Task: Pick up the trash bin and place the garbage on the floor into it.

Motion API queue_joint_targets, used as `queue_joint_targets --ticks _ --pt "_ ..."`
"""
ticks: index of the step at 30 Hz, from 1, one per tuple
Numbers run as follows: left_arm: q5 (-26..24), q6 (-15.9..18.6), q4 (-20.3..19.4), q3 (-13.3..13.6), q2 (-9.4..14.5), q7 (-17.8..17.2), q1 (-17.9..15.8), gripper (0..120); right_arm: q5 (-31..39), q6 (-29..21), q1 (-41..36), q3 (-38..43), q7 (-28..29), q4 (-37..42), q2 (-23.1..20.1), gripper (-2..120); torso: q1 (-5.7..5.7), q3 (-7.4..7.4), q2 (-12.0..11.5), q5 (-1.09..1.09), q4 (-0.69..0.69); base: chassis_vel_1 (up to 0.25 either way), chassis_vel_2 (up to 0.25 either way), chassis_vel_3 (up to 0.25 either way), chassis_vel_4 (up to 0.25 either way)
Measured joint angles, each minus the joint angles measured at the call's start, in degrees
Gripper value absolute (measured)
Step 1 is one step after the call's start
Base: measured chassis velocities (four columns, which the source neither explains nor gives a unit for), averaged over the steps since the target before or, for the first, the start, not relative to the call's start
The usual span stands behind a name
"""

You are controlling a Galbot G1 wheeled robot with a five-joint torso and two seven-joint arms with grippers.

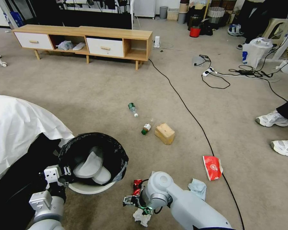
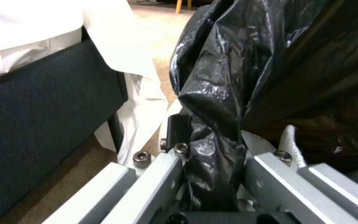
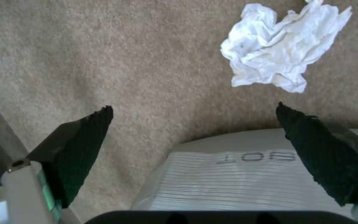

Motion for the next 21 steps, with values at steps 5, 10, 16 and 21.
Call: queue_joint_targets --ticks 5,10,16,21 --pt "0.00 0.00 0.34 -0.14 -0.16 0.00 -0.20 1 0.27 -0.44 -0.13 -0.08 0.01 -0.54 -0.65 100 0.00 0.00 0.00 0.00 0.00 0.000 0.000 0.000 0.000" --pt "0.01 0.01 0.40 -0.34 -0.34 0.00 -0.05 1 -0.51 -0.92 -1.02 -0.03 -0.18 -1.32 -1.03 100 0.00 0.00 0.00 0.00 -0.01 0.000 0.000 0.000 0.000" --pt "0.10 -0.06 0.76 -0.33 -0.62 -0.01 -0.11 1 -2.49 -1.56 -1.81 0.14 -1.20 -2.59 -1.26 100 0.00 0.00 0.00 0.00 -0.01 0.000 0.000 0.000 0.000" --pt "0.25 -0.10 1.05 -0.13 -0.82 0.01 -0.16 1 -3.35 -2.12 -1.29 0.25 -1.90 -4.00 -1.21 100 0.00 0.00 0.00 0.00 -0.01 0.000 0.000 0.000 0.000"
